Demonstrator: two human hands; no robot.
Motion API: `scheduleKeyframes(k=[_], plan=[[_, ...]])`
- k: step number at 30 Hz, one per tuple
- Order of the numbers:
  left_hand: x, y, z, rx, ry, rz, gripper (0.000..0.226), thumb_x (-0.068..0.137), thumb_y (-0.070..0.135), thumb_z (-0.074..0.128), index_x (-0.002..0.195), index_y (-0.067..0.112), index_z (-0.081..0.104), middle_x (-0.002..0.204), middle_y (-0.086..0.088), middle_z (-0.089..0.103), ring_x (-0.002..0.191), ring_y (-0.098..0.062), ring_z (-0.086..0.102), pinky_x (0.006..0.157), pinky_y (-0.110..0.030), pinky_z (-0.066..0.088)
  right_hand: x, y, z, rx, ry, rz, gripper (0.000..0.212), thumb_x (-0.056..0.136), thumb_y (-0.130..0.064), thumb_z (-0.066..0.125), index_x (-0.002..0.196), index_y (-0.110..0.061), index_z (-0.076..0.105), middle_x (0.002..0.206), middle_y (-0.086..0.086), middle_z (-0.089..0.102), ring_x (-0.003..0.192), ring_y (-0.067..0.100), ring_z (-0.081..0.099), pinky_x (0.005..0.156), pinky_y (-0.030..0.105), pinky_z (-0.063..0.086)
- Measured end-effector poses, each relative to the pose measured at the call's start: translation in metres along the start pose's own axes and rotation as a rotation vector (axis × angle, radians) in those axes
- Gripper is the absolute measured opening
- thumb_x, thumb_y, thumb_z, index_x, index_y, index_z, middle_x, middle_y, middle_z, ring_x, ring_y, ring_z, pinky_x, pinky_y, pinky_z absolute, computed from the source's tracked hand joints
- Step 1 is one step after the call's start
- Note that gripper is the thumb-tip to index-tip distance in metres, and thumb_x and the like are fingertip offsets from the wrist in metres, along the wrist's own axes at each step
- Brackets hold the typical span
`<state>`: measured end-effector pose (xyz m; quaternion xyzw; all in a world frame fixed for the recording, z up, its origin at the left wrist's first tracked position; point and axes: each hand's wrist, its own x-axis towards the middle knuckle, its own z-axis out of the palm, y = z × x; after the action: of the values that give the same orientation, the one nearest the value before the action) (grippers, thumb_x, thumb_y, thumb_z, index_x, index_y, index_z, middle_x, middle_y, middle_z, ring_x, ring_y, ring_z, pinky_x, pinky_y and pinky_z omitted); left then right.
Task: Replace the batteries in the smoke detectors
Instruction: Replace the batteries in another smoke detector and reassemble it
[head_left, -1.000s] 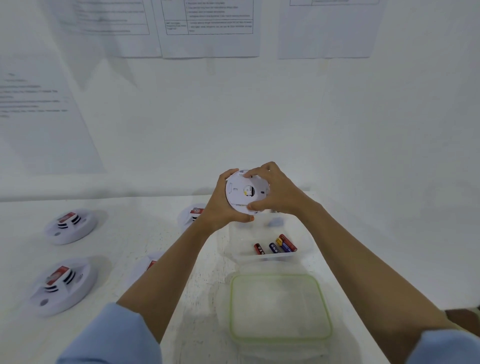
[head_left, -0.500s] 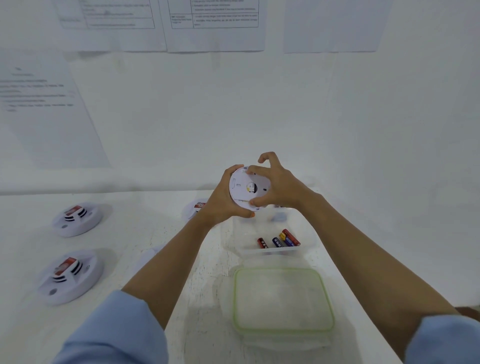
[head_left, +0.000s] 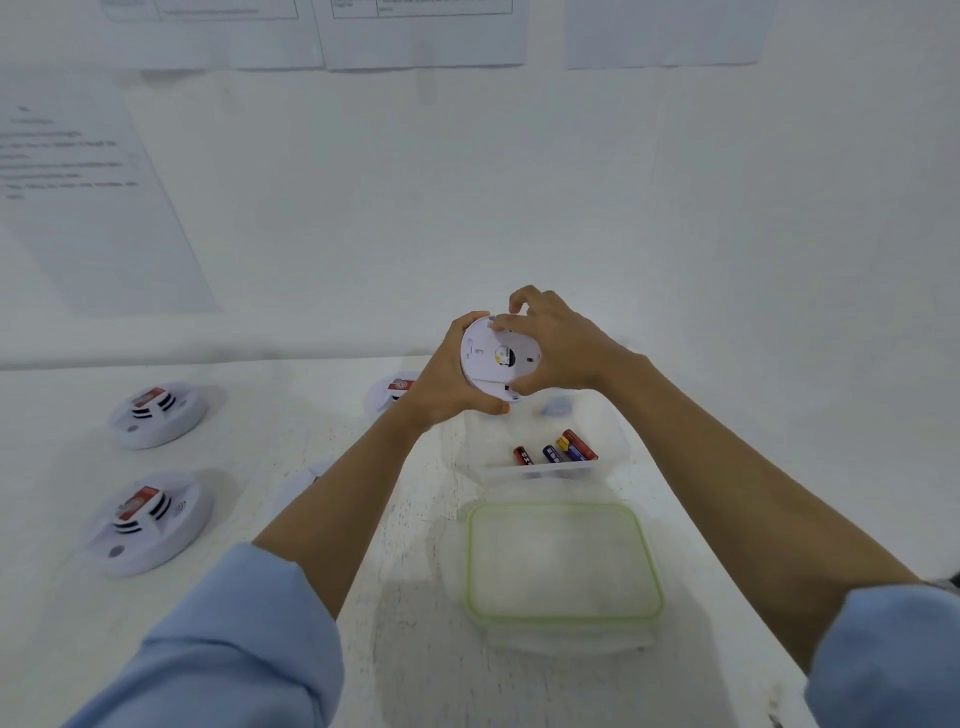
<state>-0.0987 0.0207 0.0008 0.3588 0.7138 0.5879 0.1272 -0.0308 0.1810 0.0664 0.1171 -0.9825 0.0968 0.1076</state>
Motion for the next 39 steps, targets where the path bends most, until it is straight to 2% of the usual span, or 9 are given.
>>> scheduleKeyframes(k=[4, 9, 16, 24, 30, 34, 39], plan=[[-0.0007, 0.0025, -0.0017, 0.006, -0.016, 0.006, 0.111, 0.038, 0.019, 0.083, 0.135, 0.017, 0.029, 0.138, -0.011, 0.037, 0.126, -0.027, 0.043, 0.099, -0.048, 0.046, 0.0022, -0.0019, 0.0033, -0.037, 0.004, -0.026, 0.074, 0.064, -0.032, 0.078, 0.128, -0.01, 0.047, 0.119, 0.005, 0.051, 0.107, 0.021, 0.044, 0.086, 0.029, 0.039], [-0.0001, 0.0046, -0.0025, 0.011, -0.019, 0.017, 0.114, 0.038, 0.019, 0.083, 0.137, 0.011, 0.027, 0.137, -0.012, 0.038, 0.125, -0.026, 0.043, 0.1, -0.041, 0.046, 0.0061, -0.0048, 0.0009, -0.033, -0.03, -0.031, 0.077, 0.061, -0.029, 0.08, 0.126, -0.006, 0.045, 0.114, 0.008, 0.049, 0.093, 0.014, 0.041, 0.081, 0.028, 0.042], [-0.0002, 0.0027, -0.0024, -0.017, -0.031, 0.018, 0.109, 0.041, 0.016, 0.084, 0.135, 0.017, 0.028, 0.137, -0.009, 0.038, 0.125, -0.022, 0.044, 0.1, -0.044, 0.046, 0.0052, -0.0048, 0.0009, -0.034, -0.038, -0.057, 0.075, 0.061, -0.024, 0.08, 0.125, -0.003, 0.045, 0.111, 0.011, 0.047, 0.092, 0.015, 0.037, 0.076, 0.021, 0.034], [0.0007, 0.003, -0.0026, -0.025, -0.044, 0.036, 0.11, 0.041, 0.017, 0.083, 0.136, 0.015, 0.029, 0.137, -0.01, 0.039, 0.125, -0.025, 0.043, 0.101, -0.047, 0.045, 0.004, -0.004, 0.0012, -0.047, -0.035, -0.075, 0.075, 0.062, -0.024, 0.08, 0.126, -0.003, 0.046, 0.114, 0.013, 0.046, 0.102, 0.024, 0.045, 0.083, 0.029, 0.042], [-0.0006, 0.0082, -0.0038, -0.041, -0.018, 0.063, 0.104, 0.041, 0.018, 0.083, 0.13, 0.022, 0.031, 0.128, 0.003, 0.042, 0.117, -0.01, 0.047, 0.093, -0.026, 0.049, 0.0029, -0.005, 0.0009, -0.035, 0.015, -0.093, 0.075, 0.063, -0.022, 0.079, 0.127, -0.002, 0.045, 0.118, 0.013, 0.046, 0.104, 0.025, 0.045, 0.084, 0.025, 0.039], [-0.0015, 0.0091, -0.0043, -0.049, -0.01, 0.07, 0.101, 0.045, -0.001, 0.08, 0.13, 0.019, 0.03, 0.124, 0.01, 0.043, 0.113, -0.003, 0.047, 0.088, -0.02, 0.049, 0.0034, -0.0067, 0.0023, -0.032, 0.044, -0.105, 0.075, 0.061, -0.021, 0.079, 0.125, 0.0, 0.046, 0.116, 0.015, 0.047, 0.102, 0.026, 0.045, 0.084, 0.028, 0.041], [-0.0034, 0.0075, -0.0062, -0.065, -0.02, 0.072, 0.102, 0.047, -0.003, 0.079, 0.133, 0.017, 0.028, 0.127, 0.004, 0.042, 0.117, -0.009, 0.046, 0.091, -0.022, 0.049, 0.004, -0.0099, 0.0049, -0.038, 0.056, -0.103, 0.072, 0.058, -0.018, 0.08, 0.12, 0.002, 0.047, 0.112, 0.016, 0.049, 0.098, 0.026, 0.046, 0.08, 0.026, 0.038]])
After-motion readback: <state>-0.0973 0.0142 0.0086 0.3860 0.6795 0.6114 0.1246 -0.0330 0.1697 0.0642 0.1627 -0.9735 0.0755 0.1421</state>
